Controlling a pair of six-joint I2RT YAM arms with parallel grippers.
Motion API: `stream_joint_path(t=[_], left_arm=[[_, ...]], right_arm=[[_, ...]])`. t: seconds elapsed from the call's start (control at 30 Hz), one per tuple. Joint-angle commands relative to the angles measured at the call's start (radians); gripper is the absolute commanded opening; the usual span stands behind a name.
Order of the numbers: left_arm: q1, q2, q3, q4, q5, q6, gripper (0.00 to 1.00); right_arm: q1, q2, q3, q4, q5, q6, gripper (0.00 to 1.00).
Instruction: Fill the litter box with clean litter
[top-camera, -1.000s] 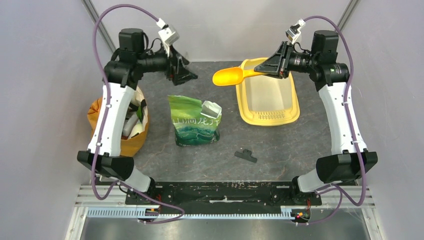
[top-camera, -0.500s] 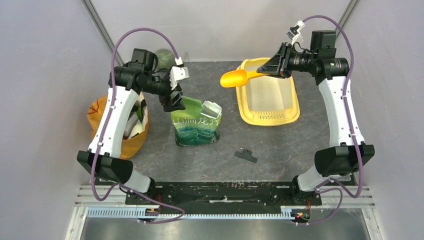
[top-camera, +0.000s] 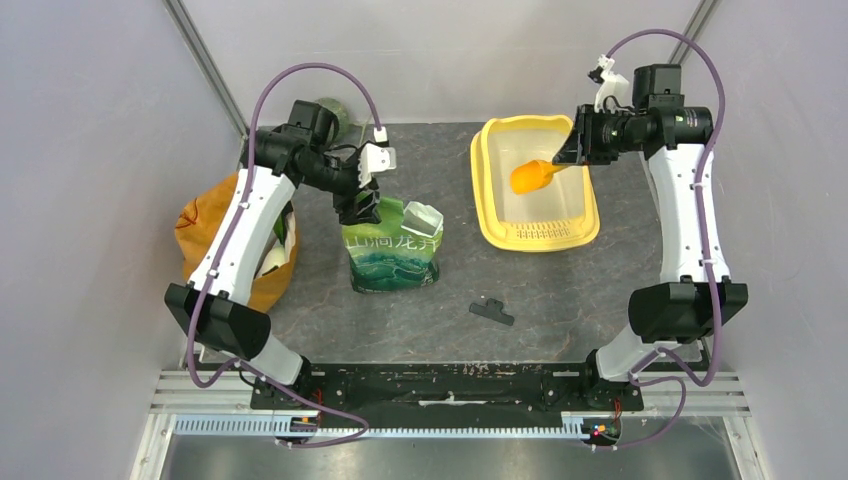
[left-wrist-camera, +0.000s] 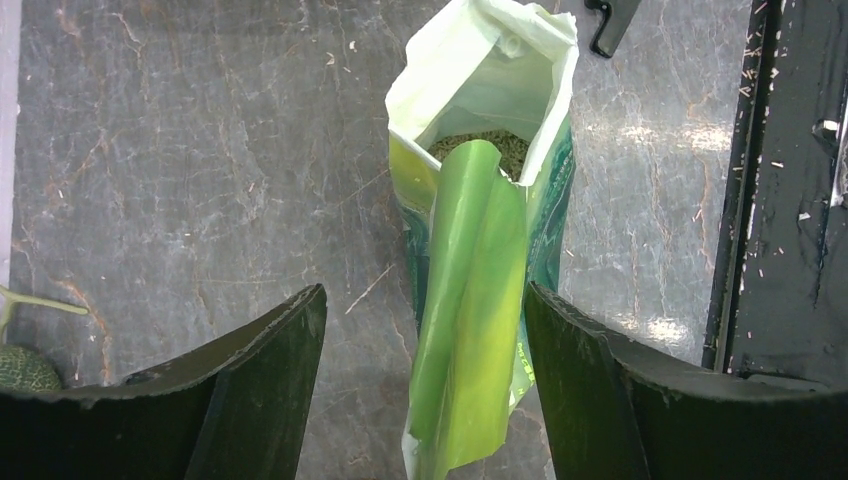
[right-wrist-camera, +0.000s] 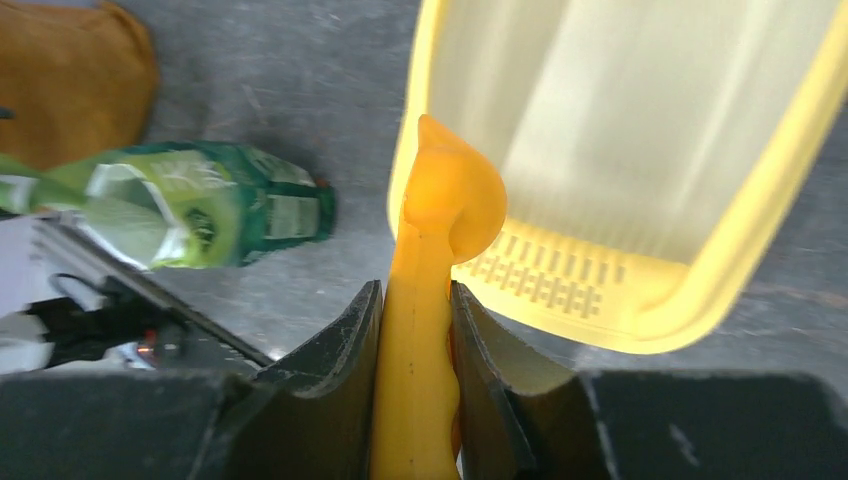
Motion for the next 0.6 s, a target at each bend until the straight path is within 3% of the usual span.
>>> stream_joint_path(t=[0.0, 0.13, 0.3, 0.57], left_arm=[[-0.014, -0.004, -0.025, 0.048, -0.011, 0.032, 0.79], [-0.019, -0.005, -0.023, 0.056, -0.016, 0.014, 0.79], [-0.023, -0.010, -0.036, 0.085, -0.042, 0.001, 0.82], [-0.040, -0.007, -0.044, 0.112, -0.043, -0.024, 0.77]], right_arm=[[0.003, 0.013, -0.038, 0.037, 0.177, -0.168, 0.00], [0.008, 0.069, -0.056, 0.107, 0.251, -0.255, 0.00], [0.019, 0.128, -0.058, 0.074, 0.260, -0.338, 0.00], [0.035, 0.102, -0.206, 0.034, 0.250, -0.385, 0.00]])
